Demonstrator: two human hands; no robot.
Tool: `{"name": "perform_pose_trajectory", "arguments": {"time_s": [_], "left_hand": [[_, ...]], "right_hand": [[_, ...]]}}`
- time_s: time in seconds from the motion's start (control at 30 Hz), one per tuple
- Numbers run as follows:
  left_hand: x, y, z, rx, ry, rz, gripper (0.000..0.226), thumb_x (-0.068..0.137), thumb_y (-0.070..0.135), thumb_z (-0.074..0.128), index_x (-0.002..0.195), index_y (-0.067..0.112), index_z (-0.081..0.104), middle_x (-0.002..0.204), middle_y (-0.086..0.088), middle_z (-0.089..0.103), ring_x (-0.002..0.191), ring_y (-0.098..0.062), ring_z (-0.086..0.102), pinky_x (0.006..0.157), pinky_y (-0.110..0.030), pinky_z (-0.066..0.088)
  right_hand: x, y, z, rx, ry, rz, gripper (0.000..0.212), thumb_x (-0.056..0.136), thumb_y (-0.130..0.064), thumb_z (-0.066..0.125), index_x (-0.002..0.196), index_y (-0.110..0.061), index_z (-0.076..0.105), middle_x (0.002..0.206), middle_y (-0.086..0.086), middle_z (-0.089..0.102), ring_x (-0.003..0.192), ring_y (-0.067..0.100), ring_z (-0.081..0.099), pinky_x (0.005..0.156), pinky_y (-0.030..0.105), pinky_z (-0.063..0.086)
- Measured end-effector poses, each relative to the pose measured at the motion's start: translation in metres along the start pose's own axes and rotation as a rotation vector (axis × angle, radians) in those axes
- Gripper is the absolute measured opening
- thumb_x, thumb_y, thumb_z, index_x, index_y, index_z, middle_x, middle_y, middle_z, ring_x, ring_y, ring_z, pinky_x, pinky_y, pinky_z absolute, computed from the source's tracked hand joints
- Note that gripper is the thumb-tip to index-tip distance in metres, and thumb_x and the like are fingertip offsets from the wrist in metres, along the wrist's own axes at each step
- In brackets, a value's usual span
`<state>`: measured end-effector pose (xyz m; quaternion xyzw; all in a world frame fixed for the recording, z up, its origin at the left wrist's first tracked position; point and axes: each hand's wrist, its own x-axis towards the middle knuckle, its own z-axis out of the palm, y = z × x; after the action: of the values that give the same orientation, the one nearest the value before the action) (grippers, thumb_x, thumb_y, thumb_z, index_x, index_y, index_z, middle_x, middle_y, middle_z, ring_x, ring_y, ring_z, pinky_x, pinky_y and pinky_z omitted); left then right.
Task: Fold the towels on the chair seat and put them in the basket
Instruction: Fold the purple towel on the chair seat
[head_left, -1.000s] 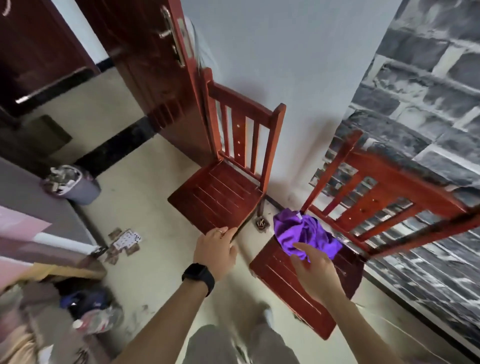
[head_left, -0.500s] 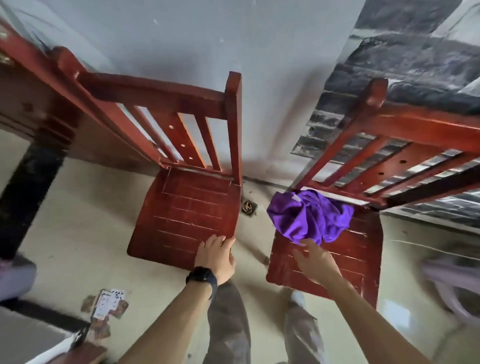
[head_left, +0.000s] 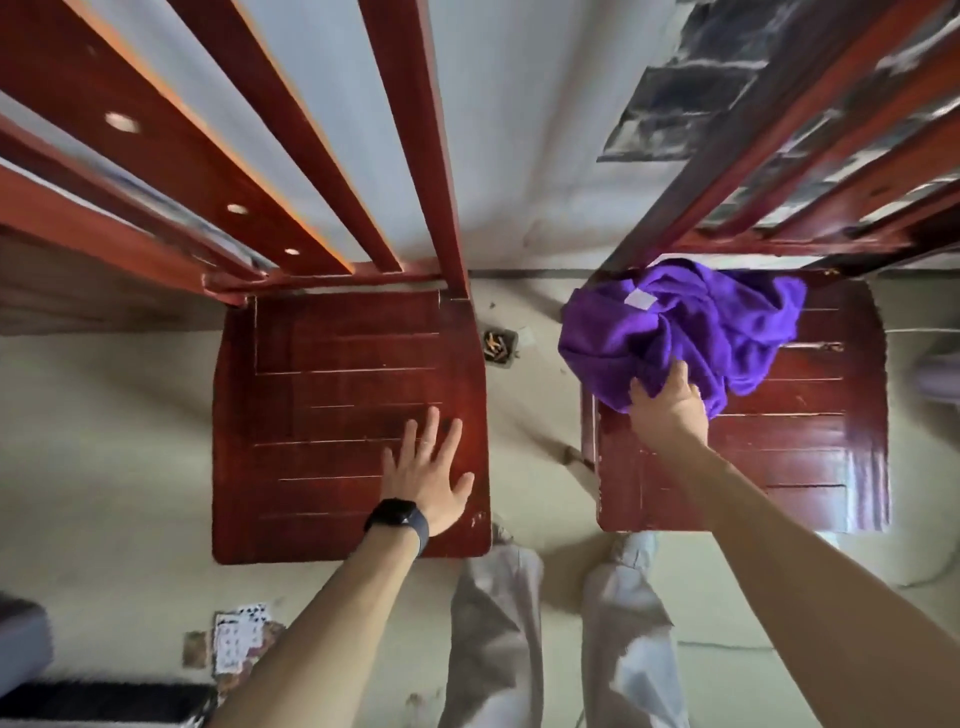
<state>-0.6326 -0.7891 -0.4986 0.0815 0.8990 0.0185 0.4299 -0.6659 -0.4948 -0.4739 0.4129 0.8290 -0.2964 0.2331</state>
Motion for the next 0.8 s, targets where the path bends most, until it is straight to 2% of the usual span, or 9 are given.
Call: {"name": "perform_pose_trajectory", "arguments": {"time_s": [0.07,0.17,0.3,0.4,0.5,0.57,0.67,0.73,0.8], "left_hand": [[-0.001,-0.006,0.005,0.022,-0.009,0.029,0.078,0.096,0.056,0.038,0.153,0.038,-0.013,0.159,0.005,-0.030,0.151,-0.027,-0.013,0.118,-0.058,0.009],[0.001,-0.009,-0.009,0.031,-0.075,0.027,0.079,0.095,0.050,0.045,0.154,0.038,-0.005,0.163,0.005,-0.020,0.152,-0.026,-0.006,0.117,-0.060,0.011],[-0.013,0.012,-0.060,-0.123,-0.046,0.034,0.077,0.092,0.047,0.052,0.155,0.025,0.015,0.159,-0.007,0.028,0.143,-0.029,0.031,0.113,-0.047,0.033],[-0.050,0.043,-0.102,-0.276,0.089,0.191,0.082,0.087,0.040,0.062,0.155,0.022,0.020,0.154,-0.007,0.037,0.139,-0.027,0.039,0.110,-0.039,0.038],[-0.104,0.079,-0.141,-0.400,0.107,0.384,0.091,0.079,0.043,0.072,0.154,0.024,0.024,0.154,-0.004,0.038,0.141,-0.022,0.036,0.113,-0.032,0.034],[-0.141,0.102,-0.158,-0.469,0.059,0.467,0.080,0.076,0.046,0.076,0.145,0.026,0.041,0.146,0.001,0.049,0.134,-0.017,0.043,0.107,-0.023,0.034],[-0.187,0.123,-0.168,-0.617,-0.057,0.428,0.054,0.075,0.052,0.074,0.121,0.026,0.063,0.123,0.008,0.066,0.115,-0.013,0.060,0.096,-0.023,0.042],[-0.212,0.127,-0.171,-0.720,-0.040,0.381,0.040,0.076,0.055,0.066,0.104,0.027,0.066,0.107,0.007,0.071,0.103,-0.014,0.065,0.093,-0.032,0.049],[-0.239,0.127,-0.178,-0.783,0.065,0.344,0.017,0.084,0.045,0.063,0.092,0.029,0.061,0.094,0.006,0.070,0.092,-0.018,0.065,0.084,-0.032,0.049]], "right_hand": [[-0.004,0.007,0.002,0.053,0.026,-0.005,0.039,0.097,-0.024,0.055,0.132,-0.007,0.048,0.115,0.029,0.061,0.110,0.046,0.057,0.088,0.044,0.043],[-0.033,0.012,-0.012,0.138,0.038,0.008,0.022,0.095,-0.020,0.055,0.114,-0.010,0.058,0.097,0.018,0.065,0.096,0.039,0.060,0.075,0.034,0.038],[-0.093,0.013,-0.050,0.195,0.067,-0.081,0.029,0.085,-0.031,0.052,0.108,-0.016,0.061,0.086,0.011,0.062,0.084,0.034,0.058,0.075,0.036,0.042],[-0.139,0.010,-0.087,0.243,0.095,-0.159,0.014,0.084,-0.029,0.055,0.095,-0.020,0.059,0.078,0.008,0.058,0.075,0.030,0.054,0.069,0.034,0.038],[-0.182,-0.001,-0.128,0.285,0.099,-0.224,0.005,0.091,-0.015,0.060,0.094,-0.019,0.060,0.080,0.009,0.064,0.078,0.030,0.059,0.067,0.031,0.042],[-0.209,-0.011,-0.154,0.358,0.077,-0.262,0.006,0.091,-0.017,0.061,0.094,-0.021,0.062,0.082,0.008,0.067,0.079,0.029,0.063,0.071,0.029,0.047],[-0.240,-0.025,-0.194,0.562,0.054,-0.284,0.013,0.087,-0.023,0.060,0.096,-0.029,0.067,0.085,-0.004,0.074,0.076,0.013,0.070,0.083,0.043,0.058],[-0.259,-0.029,-0.218,0.657,0.039,-0.322,0.018,0.090,-0.018,0.059,0.097,-0.029,0.070,0.087,-0.005,0.075,0.076,0.011,0.072,0.085,0.049,0.059],[-0.279,-0.029,-0.239,0.682,0.034,-0.366,0.017,0.085,-0.025,0.059,0.097,-0.030,0.071,0.090,-0.004,0.075,0.082,0.016,0.073,0.086,0.052,0.059]]}}
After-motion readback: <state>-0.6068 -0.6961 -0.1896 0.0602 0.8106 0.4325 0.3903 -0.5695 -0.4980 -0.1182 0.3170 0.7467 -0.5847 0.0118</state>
